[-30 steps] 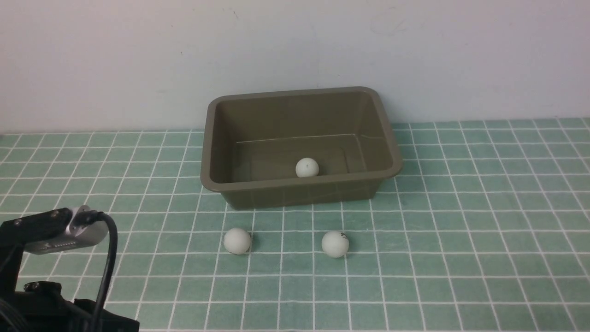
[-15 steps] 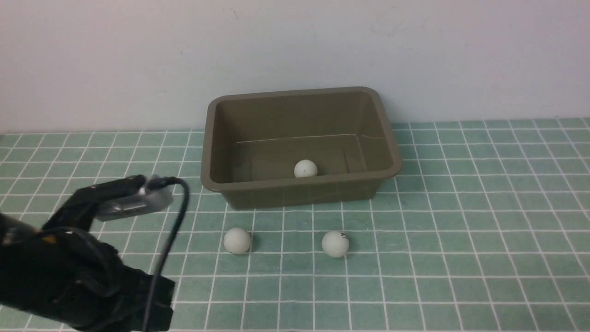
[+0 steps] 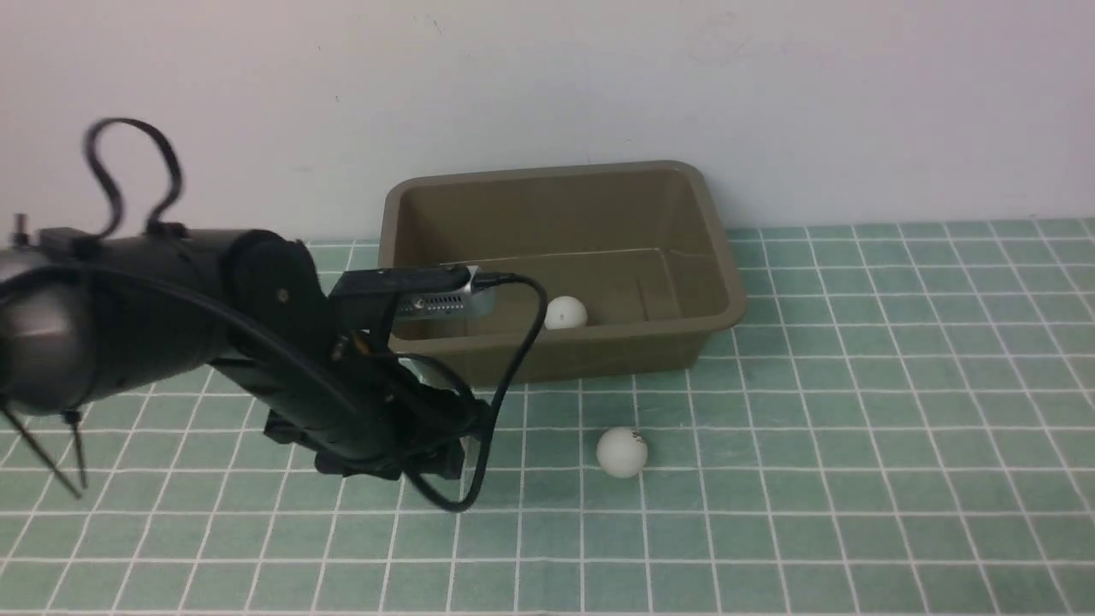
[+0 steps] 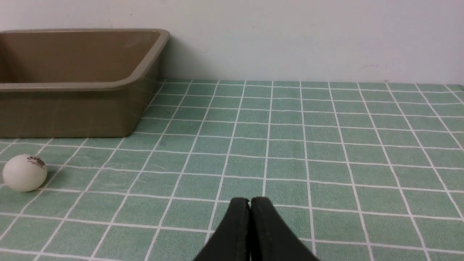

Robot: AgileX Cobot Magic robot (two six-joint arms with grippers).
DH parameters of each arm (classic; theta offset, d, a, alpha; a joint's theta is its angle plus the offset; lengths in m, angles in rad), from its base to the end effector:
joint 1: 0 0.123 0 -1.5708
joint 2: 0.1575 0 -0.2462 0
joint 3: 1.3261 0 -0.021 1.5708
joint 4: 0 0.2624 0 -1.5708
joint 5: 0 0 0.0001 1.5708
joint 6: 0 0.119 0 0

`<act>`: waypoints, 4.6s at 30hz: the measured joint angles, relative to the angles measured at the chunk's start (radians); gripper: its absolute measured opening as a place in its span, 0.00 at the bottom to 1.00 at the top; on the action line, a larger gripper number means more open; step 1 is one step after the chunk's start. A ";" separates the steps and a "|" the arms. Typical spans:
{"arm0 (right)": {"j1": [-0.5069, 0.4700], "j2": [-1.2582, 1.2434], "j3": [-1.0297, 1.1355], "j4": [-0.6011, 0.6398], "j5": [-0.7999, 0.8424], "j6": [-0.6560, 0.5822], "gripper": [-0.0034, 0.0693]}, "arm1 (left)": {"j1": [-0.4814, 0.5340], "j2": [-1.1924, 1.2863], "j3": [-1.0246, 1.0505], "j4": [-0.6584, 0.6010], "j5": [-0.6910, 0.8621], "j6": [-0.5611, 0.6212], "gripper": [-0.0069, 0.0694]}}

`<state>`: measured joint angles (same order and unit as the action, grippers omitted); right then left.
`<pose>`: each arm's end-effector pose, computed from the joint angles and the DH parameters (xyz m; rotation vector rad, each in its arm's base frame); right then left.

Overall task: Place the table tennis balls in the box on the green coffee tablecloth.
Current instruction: 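Reach for and grasp a ping pong ball on the table beside the basket, then drop the ball into the bin, then reach for and grasp a ping pong ball on the table beside the basket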

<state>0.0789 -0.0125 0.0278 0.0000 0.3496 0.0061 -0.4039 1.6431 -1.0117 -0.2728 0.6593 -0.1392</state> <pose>0.1306 0.0103 0.1656 -0.0673 1.8477 0.0593 0.3008 -0.1499 0.1360 0.1119 2.8129 -0.4211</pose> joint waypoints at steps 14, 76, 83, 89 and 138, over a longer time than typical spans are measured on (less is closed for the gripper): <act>0.000 0.000 0.000 0.005 0.001 0.000 0.02 | -0.002 0.191 -0.005 0.016 -0.226 -0.055 0.39; 0.000 0.000 0.000 0.007 0.002 0.000 0.02 | 0.021 0.030 -0.038 0.065 -0.147 -0.211 0.55; 0.000 0.000 0.000 0.007 0.003 0.000 0.02 | 0.021 0.043 -0.289 0.063 0.028 -0.163 0.55; 0.000 0.000 0.000 0.007 0.004 0.000 0.02 | 0.021 0.269 -0.560 0.049 0.092 -0.114 0.55; 0.000 0.000 -0.001 0.007 0.004 0.000 0.02 | -0.276 0.432 -0.473 0.110 0.012 -0.153 0.73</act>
<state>0.0789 -0.0125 0.0272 0.0069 0.3538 0.0061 -0.6797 2.0756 -1.4845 -0.1625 0.6709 -0.2922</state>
